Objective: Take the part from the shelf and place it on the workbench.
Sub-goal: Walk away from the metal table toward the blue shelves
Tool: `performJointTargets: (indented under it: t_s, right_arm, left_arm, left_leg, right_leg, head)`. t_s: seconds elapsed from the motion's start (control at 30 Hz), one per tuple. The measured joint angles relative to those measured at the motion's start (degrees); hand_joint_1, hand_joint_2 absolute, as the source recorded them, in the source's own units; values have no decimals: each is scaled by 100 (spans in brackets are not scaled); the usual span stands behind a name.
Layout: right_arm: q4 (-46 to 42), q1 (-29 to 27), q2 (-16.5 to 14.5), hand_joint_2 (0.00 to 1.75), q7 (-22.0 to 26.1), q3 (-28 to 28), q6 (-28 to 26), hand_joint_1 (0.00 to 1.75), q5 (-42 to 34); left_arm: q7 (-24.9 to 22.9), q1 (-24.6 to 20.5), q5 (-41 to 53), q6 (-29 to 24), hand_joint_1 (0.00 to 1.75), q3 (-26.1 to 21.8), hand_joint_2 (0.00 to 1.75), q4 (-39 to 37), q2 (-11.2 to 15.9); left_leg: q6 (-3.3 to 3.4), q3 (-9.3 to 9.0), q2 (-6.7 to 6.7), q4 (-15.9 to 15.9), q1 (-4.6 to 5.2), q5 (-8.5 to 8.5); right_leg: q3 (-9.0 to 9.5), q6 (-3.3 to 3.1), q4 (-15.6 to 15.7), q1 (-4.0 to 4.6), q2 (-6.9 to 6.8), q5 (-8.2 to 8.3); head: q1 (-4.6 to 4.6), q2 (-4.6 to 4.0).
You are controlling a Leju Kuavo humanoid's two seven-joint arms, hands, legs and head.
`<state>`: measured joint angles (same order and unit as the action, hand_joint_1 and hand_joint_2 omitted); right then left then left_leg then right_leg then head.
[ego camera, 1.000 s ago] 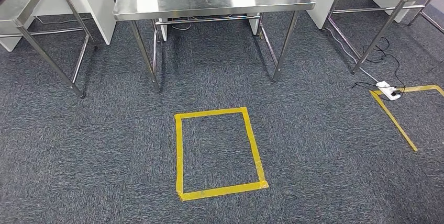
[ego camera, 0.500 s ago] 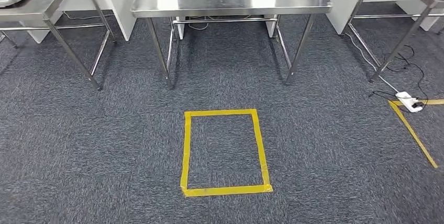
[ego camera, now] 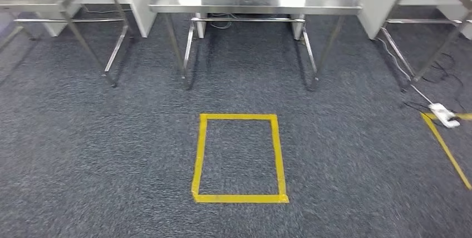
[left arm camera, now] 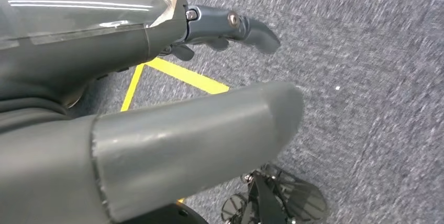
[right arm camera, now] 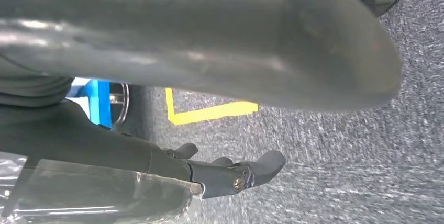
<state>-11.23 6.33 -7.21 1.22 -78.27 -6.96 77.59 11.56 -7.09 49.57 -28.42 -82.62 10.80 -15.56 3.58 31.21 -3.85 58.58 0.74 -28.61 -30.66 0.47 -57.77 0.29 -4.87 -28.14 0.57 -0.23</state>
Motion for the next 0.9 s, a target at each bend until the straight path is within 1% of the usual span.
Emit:
performJointTargets:
  t_s: [0.03, 0.07, 0.1, 0.13, 0.17, 0.2, 0.23, 0.27, 0.3, 0.33, 0.37, 0.4, 0.43, 0.47, 0.5, 0.53, 0.57, 0.6, 0.63, 0.67, 0.7, 0.73, 0.77, 0.8, 0.83, 0.87, 0.9]
  right_arm:
    - [0, 3, -4, 0, 0, 1, 1, 0, 0]
    - [0, 8, -9, 0, -1, 3, 1, 0, 0]
    - [0, 12, -10, 0, -1, 5, 1, 0, 0]
    - [0, 14, -14, 0, -2, 7, 1, 0, 0]
    - [0, 11, -9, 0, -2, 8, 1, 0, 0]
    - [0, 3, -3, 0, -3, 9, 1, 0, 0]
    - [0, -6, 1, 0, -3, 9, 1, 0, 0]
    - [0, -14, 7, 0, -4, 9, 1, 0, -1]
    - [0, -22, 13, 0, -5, 9, 1, 0, -2]
    - [0, -26, 20, 0, -7, 9, 1, 0, -4]
    - [0, -26, 26, 0, -10, 9, 1, 0, -6]
    - [0, -25, 32, 0, -17, 9, 5, 0, -8]
    - [0, -21, 36, 0, -27, 9, 12, 0, -11]
    - [0, -17, 38, 0, -35, 9, 22, 0, -16]
    - [0, -13, 40, 0, -43, 9, 37, 0, -21]
    - [0, -9, 42, 0, -49, 9, 51, 0, -28]
    - [0, -6, 41, 0, -54, 9, 66, 0, -35]
    - [0, -5, 40, 0, -57, 9, 79, 0, -40]
    - [0, -8, 40, 0, -61, 9, 86, 0, -44]
    - [0, -14, 41, 0, -62, 9, 90, 0, -46]
    - [0, -23, 46, 0, -67, 9, 90, 0, -46]
    - [0, -32, 49, 0, -71, 9, 91, 0, -47]
    - [0, -39, 51, 0, -77, 9, 91, 0, -48]
    - [0, -41, 52, 0, -85, 9, 93, 0, -48]
    - [0, -40, 53, 0, -91, 9, 97, 0, -48]
    - [0, -37, 52, 0, -100, 9, 101, 0, -47]
    - [0, -35, 52, 0, -108, 9, 107, 0, -45]
  left_arm:
    - [1, 0, 4, 1, 0, 2, 0, -1, -1]
    - [1, 2, 7, 1, 0, 2, 0, -1, -3]
    - [1, 4, 11, 1, 0, 2, 0, -1, -5]
    - [1, 3, 13, -1, 0, 2, 0, 0, -5]
    - [1, 1, 15, -1, 0, 3, 0, 0, -8]
    - [1, 0, 16, 0, 0, 3, 0, 0, -10]
    - [1, 2, 17, 2, 0, 4, 0, 0, -13]
    - [0, 7, 18, 4, 0, 4, 0, -1, -16]
    - [-1, 13, 17, 4, 0, 4, 0, -1, -18]
    - [-1, 18, 19, 4, 0, 4, 0, -1, -18]
    - [-2, 21, 21, 2, 0, 4, 0, -1, -19]
    - [-2, 20, 25, -3, 0, 5, 0, -1, -21]
    - [-4, 19, 28, -10, 0, 5, 0, -1, -22]
    - [-6, 19, 32, -20, 0, 6, 0, -1, -25]
    - [-8, 21, 36, -29, 0, 7, 0, -1, -27]
    - [-10, 23, 41, -36, 0, 7, 0, -1, -30]
    - [-10, 25, 48, -40, 0, 8, 0, -1, -30]
    - [-11, 26, 56, -42, 0, 9, 0, -1, -31]
    - [-12, 25, 63, -44, 0, 10, 0, -1, -31]
    - [-15, 23, 67, -45, 0, 11, 0, -1, -31]
    - [-18, 22, 71, -45, 0, 12, 0, -1, -33]
    - [-22, 21, 73, -45, 0, 13, 0, -1, -34]
    - [-26, 24, 74, -45, 0, 13, 0, -1, -34]
    - [-29, 30, 76, -45, 0, 13, 0, -1, -33]
    - [-33, 35, 76, -45, 0, 14, 0, -1, -32]
    - [-37, 38, 78, -45, 0, 15, 0, -1, -30]
    - [-40, 38, 80, -46, 0, 19, 0, -1, -28]
  left_leg:
    - [1, 5, 43, -36, 19, 28]
    - [3, -4, 104, -80, 6, 73]
    - [6, -21, 155, -138, -14, 125]
    - [11, -33, 209, -195, -37, 182]
    - [14, -38, 262, -235, -60, 231]
    - [21, -20, 322, -246, -57, 254]
    - [24, 3, 387, -243, -58, 271]
    - [19, 19, 453, -240, -60, 280]
    - [10, 27, 520, -237, -63, 288]
    - [0, 29, 584, -232, -67, 293]
    - [-11, 27, 648, -225, -73, 296]
    - [-33, 31, 710, -207, -72, 293]
    - [-61, 40, 763, -186, -64, 285]
    - [-96, 54, 803, -167, -56, 278]
    - [-134, 71, 837, -156, -54, 274]
    - [-170, 86, 866, -156, -60, 278]
    - [-203, 102, 879, -149, -75, 280]
    - [-236, 129, 832, -104, -87, 249]
    - [-268, 194, 742, 30, -96, 156]
    - [-298, 312, 631, 283, -106, -2]
    - [-330, 481, 523, 636, -118, -199]
    - [-360, 676, 467, 1032, -134, -388]
    - [-386, 840, 442, 1355, -152, -504]
    - [-405, 925, 424, 1508, -168, -517]
    - [-417, 901, 403, 1446, -184, -424]
    - [-419, 756, 366, 1156, -197, -244]
    - [-412, 537, 281, 744, -204, -46]
  right_leg:
    - [6, 15, 13, 4, -55, 7]
    - [5, 34, 13, -9, -76, 7]
    - [-9, 55, -23, -4, -14, -19]
    - [-67, 67, -159, -4, 102, -101]
    - [-187, 70, -422, -16, 245, -240]
    - [-348, 71, -784, -38, 371, -412]
    - [-530, 78, -1177, -57, 429, -575]
    - [-665, 103, -1469, -72, 447, -670]
    - [-703, 150, -1558, -87, 453, -668]
    - [-623, 212, -1407, -101, 460, -569]
    - [-444, 277, -1049, -119, 484, -405]
    - [-234, 323, -600, -142, 573, -240]
    - [-66, 329, -228, -151, 645, -112]
    - [37, 300, 13, -153, 703, -40]
    - [74, 243, 112, -140, 736, -20]
    - [83, 182, 114, -119, 695, -9]
    - [95, 128, 120, -135, 653, 5]
    - [106, 83, 130, -150, 612, 21]
    - [114, 37, 141, -172, 563, 35]
    - [116, 0, 152, -192, 510, 43]
    - [113, -25, 152, -181, 457, 39]
    - [109, -43, 152, -173, 401, 34]
    - [104, -46, 151, -166, 346, 30]
    - [101, -46, 150, -163, 295, 28]
    - [103, -45, 150, -163, 250, 25]
    - [110, -38, 149, -166, 209, 20]
    - [124, -24, 149, -165, 173, 12]
  head:
    - [3, 0]
    - [23, 1]
    - [27, 0]
    - [18, 0]
    - [-2, 0]
    - [-22, -1]
    - [-39, -1]
    - [-57, -1]
    - [-69, -1]
    - [-80, -1]
    - [-93, -1]
    - [-111, 0]
    - [-132, -1]
    - [-146, -1]
    - [-152, -1]
    - [-145, -1]
    - [-137, -1]
    - [-129, -1]
    - [-109, -1]
    - [-84, 0]
    - [-56, -1]
    - [-33, 0]
    - [-27, -1]
    - [-24, -1]
    - [-17, 0]
    - [-9, 0]
    - [3, 0]
